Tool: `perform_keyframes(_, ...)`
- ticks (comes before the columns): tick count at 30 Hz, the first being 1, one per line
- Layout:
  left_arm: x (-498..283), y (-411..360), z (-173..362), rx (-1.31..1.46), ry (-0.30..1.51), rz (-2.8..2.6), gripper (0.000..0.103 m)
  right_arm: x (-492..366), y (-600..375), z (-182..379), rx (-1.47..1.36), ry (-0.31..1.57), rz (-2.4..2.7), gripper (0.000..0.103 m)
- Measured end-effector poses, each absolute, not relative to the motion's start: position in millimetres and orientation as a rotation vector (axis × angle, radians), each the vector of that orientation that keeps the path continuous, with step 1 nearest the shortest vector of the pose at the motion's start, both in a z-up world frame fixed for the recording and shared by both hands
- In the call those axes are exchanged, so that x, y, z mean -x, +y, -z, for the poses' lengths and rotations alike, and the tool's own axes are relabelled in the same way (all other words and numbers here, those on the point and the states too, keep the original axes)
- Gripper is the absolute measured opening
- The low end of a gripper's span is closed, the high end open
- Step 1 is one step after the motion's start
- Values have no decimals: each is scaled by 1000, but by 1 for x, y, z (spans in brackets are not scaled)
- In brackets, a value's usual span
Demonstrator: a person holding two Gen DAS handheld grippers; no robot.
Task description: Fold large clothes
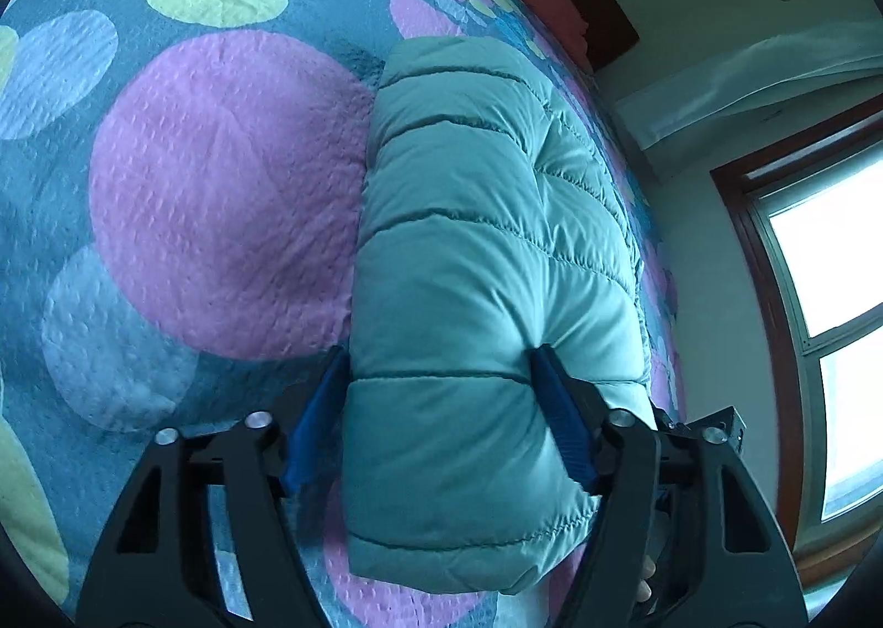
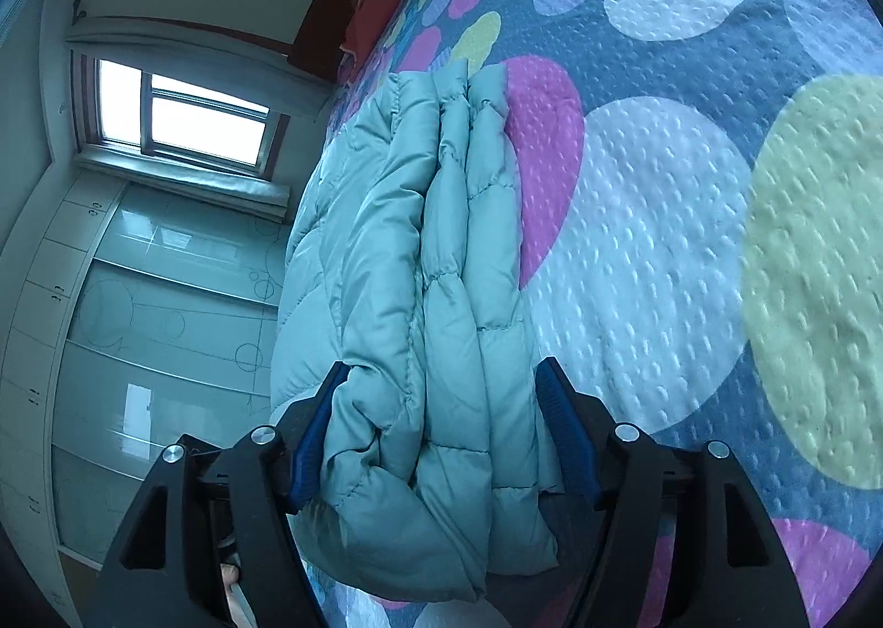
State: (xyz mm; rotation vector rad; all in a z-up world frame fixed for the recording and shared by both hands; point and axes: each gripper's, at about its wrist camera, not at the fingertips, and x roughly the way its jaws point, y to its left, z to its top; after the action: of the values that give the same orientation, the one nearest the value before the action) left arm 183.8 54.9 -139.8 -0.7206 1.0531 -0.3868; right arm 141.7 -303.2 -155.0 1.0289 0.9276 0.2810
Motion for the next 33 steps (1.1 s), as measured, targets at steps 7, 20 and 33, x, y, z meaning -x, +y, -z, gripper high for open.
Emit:
perform_keyframes(7,-185,48,134,668,1052,368,51,-146,-292,155,-1014,931,-276,41)
perform_keyframes(20,-154,41,106,483,1006,266,76,-109,-291,136,-998,930,-252,55)
perform_keyframes(33,-109,33,88,276,930,178,81,-59,-268,114,-748,942,-96,61)
